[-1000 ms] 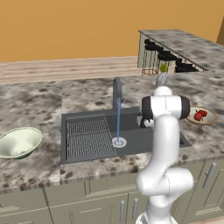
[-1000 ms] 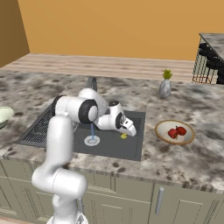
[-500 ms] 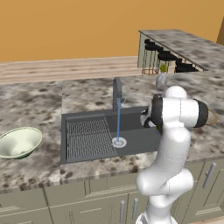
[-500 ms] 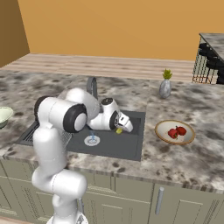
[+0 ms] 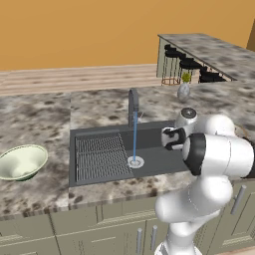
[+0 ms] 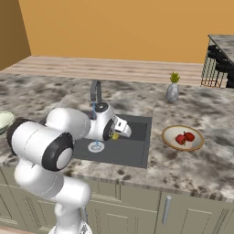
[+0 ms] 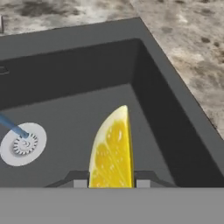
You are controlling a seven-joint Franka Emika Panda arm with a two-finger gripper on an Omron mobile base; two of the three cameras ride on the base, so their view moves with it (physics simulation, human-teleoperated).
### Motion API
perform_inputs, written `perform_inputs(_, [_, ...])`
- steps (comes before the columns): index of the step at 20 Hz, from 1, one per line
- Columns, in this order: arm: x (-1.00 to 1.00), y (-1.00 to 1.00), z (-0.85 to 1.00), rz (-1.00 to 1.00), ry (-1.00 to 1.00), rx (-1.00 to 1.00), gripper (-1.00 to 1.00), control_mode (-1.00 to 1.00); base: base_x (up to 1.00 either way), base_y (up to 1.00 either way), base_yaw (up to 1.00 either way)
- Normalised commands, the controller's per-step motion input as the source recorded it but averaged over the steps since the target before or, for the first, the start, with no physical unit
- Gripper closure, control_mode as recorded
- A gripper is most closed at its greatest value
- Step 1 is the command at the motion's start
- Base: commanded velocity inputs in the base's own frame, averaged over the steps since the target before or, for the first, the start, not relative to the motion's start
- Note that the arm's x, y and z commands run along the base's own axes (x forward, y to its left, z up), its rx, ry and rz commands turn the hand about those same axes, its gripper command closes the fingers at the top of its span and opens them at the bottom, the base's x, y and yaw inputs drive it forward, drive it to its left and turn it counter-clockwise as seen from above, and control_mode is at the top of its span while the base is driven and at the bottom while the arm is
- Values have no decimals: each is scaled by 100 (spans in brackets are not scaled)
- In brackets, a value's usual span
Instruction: Pick the bell peppers from the sink and place them in one bowl. Place the lemon wedge in the other bowl. Then turn off the sink faucet.
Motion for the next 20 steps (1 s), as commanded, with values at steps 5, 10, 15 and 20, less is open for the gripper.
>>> perform_inputs(5, [-14, 0, 93, 16, 9, 0, 100, -100, 0, 0, 0])
perform_inputs(10, [0, 0, 77, 7, 27, 0, 100, -100, 0, 0, 0])
perform_inputs(15, [-8, 7, -3, 18, 13, 0, 100, -100, 0, 0, 0])
perform_inputs(20, [-24, 49, -19, 24, 0, 6, 100, -100, 0, 0, 0])
